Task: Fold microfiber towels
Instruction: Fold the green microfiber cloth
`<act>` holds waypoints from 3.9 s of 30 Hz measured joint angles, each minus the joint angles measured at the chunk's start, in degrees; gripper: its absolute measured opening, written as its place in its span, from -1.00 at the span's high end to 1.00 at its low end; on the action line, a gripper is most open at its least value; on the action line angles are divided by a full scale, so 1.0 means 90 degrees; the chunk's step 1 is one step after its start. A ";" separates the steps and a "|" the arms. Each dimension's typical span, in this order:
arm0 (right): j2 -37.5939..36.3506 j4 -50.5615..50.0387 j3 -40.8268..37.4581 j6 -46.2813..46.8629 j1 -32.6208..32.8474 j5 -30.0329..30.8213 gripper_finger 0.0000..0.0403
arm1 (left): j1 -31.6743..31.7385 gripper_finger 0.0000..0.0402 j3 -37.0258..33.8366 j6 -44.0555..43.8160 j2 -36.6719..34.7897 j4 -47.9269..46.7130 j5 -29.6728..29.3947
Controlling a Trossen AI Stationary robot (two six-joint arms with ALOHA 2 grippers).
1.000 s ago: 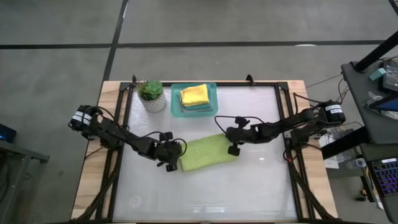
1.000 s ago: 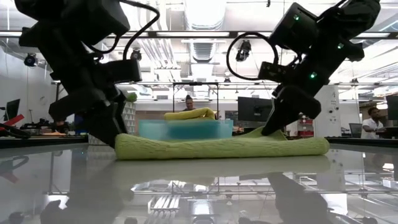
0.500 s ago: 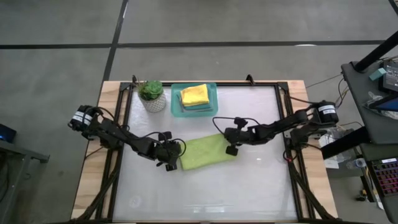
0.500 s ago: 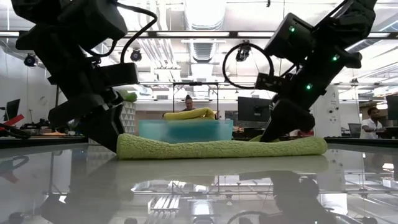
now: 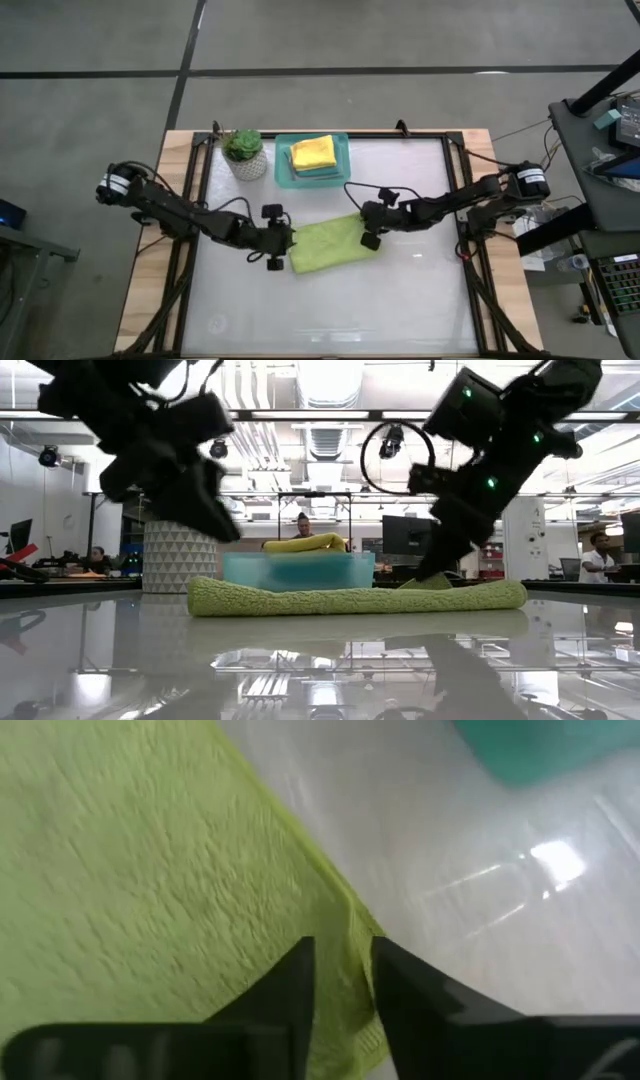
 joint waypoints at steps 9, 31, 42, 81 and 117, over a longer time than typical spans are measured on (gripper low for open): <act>-0.0080 -0.1705 0.1040 0.1569 -0.0066 -0.0246 0.13 | 0.0206 0.29 -0.0820 0.0737 0.0383 0.2270 0.0044; -0.0325 -0.3155 0.0878 0.3438 -0.0399 -0.2696 -0.23 | 0.0402 0.29 -0.0859 0.0396 0.1280 0.2467 0.0026; -0.0325 -0.1937 0.0182 0.3273 -0.0714 -0.2692 -0.21 | 0.0402 0.29 -0.0859 0.0379 0.1280 0.2443 0.0026; 0.0388 0.1535 -0.0454 0.3316 -0.0719 -0.3053 0.54 | 0.0402 0.29 -0.0866 0.0382 0.1280 0.2445 0.0026; -0.0370 -0.3430 0.1427 0.2770 -0.0788 -0.1569 0.94 | 0.0043 0.29 -0.0815 0.0335 0.0466 0.2284 0.0193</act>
